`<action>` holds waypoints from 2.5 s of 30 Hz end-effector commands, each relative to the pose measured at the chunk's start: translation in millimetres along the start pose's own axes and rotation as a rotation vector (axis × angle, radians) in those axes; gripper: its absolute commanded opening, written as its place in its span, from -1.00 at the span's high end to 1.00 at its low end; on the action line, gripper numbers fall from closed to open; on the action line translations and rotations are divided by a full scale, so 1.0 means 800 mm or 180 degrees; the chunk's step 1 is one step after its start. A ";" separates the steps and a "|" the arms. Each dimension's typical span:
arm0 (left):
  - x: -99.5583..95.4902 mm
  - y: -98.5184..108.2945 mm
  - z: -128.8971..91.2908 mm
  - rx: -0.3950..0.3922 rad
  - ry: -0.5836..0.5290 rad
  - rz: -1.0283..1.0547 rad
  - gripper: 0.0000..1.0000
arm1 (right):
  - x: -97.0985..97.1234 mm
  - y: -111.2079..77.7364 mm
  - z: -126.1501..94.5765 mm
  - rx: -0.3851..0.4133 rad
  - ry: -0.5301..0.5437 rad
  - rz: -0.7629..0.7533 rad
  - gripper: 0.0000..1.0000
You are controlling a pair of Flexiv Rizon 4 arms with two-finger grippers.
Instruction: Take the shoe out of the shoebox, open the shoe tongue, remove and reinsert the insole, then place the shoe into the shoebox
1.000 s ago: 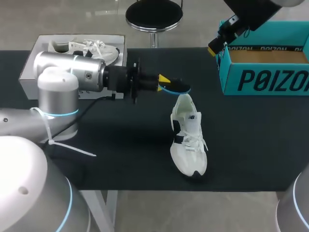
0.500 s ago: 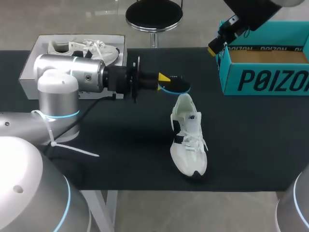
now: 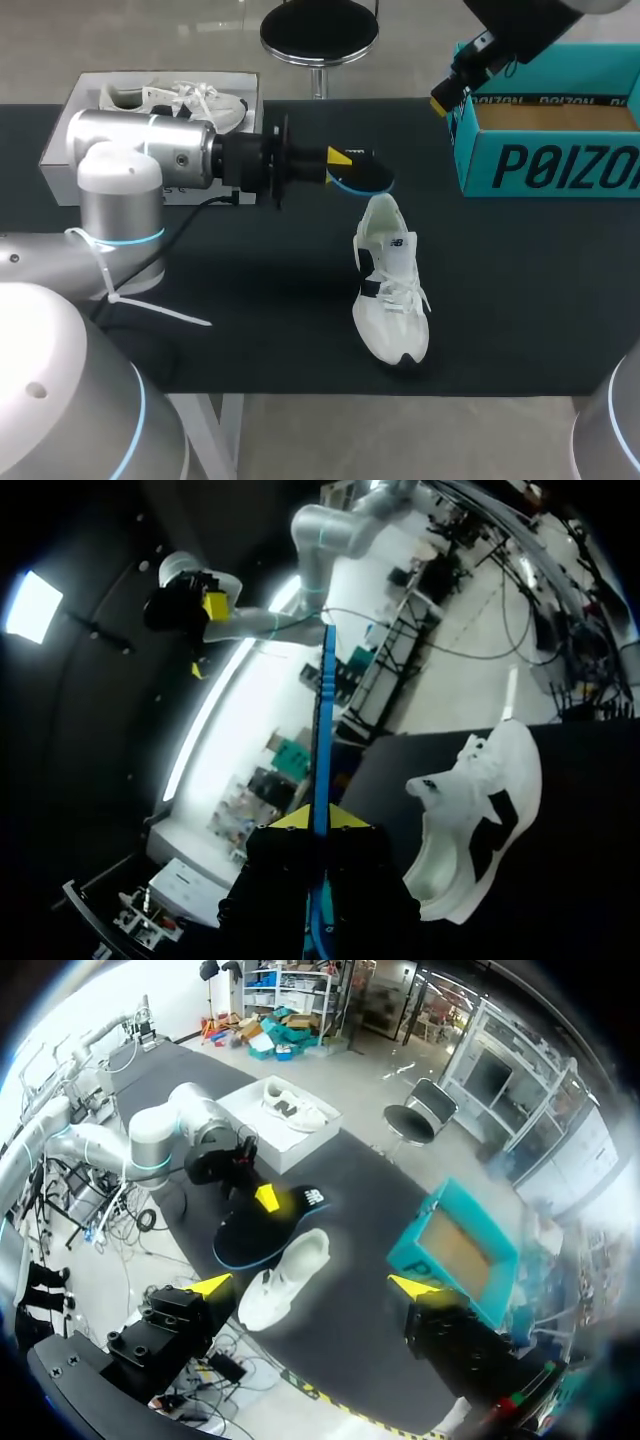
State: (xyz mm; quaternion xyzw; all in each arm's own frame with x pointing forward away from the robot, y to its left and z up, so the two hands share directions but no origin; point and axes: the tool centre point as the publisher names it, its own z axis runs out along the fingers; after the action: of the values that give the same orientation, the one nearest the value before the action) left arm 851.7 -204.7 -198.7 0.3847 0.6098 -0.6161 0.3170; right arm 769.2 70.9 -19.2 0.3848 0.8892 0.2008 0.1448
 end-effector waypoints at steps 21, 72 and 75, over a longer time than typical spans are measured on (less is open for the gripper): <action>-0.016 0.009 0.001 0.0184 -0.0120 -0.0721 1.00 | 0.000 0.002 0.002 0.0010 0.0002 0.0002 -1.00; -0.042 0.038 0.005 0.1097 -0.0308 -0.4857 1.00 | 0.000 0.002 0.002 0.0010 0.0002 0.0002 -1.00; -0.041 0.039 0.005 0.1183 -0.0307 -0.5104 1.00 | 0.000 0.002 0.002 0.0010 0.0002 0.0002 -1.00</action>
State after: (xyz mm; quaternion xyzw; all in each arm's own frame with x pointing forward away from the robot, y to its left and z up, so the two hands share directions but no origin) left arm 894.4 -211.7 -182.6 -0.1402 0.5798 -0.7632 -0.2485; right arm 769.4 71.1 -19.5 0.3847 0.8892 0.2010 0.1449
